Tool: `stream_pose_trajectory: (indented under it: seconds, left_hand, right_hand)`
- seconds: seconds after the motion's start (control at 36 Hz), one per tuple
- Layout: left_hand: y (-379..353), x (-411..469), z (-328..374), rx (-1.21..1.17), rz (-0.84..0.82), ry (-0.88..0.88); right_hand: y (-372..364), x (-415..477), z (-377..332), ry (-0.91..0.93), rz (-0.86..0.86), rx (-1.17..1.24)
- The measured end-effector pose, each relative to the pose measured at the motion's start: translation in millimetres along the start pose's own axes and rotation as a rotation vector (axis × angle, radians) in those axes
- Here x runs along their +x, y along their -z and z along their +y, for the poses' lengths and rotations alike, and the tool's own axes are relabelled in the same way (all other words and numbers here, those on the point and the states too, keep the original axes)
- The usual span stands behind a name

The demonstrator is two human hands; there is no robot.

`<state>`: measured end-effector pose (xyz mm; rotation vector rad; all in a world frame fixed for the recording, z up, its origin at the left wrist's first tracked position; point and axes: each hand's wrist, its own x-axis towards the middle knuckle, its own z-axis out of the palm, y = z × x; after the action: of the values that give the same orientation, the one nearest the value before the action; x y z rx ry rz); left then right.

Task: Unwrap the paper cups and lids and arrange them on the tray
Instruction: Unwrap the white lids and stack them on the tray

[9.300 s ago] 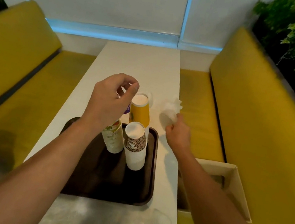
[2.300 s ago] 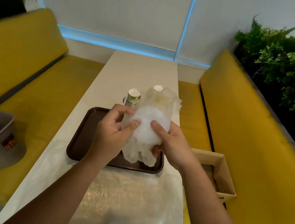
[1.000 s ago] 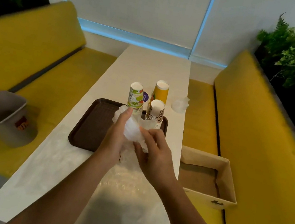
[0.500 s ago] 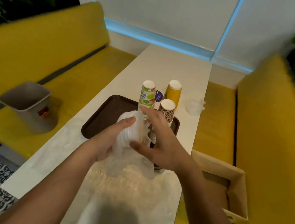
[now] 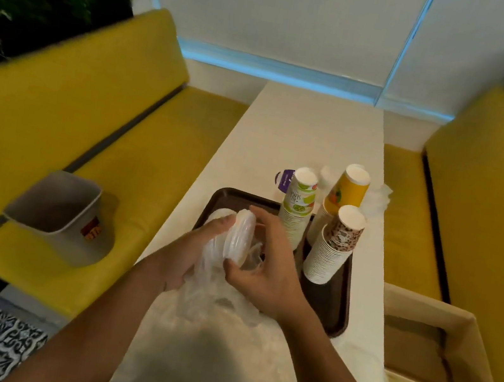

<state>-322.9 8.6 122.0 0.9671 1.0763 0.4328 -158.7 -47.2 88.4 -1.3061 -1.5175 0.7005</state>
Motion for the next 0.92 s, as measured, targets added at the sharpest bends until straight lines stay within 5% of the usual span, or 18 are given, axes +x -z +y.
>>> stream_pose_trajectory:
  seconds: [0.28,0.5,0.92]
  left_hand:
    - [78,24,20,0.044,0.029,0.035]
    - [106,55,25,0.054,-0.06,0.048]
    - [115,90,22,-0.053,-0.069,0.13]
  right_hand:
    - [-75,49,11,-0.096,0.188,0.168]
    - [-92,78,24,-0.151,0.051,0.037]
    - [-100,91,57,-0.167,0.099,0.054]
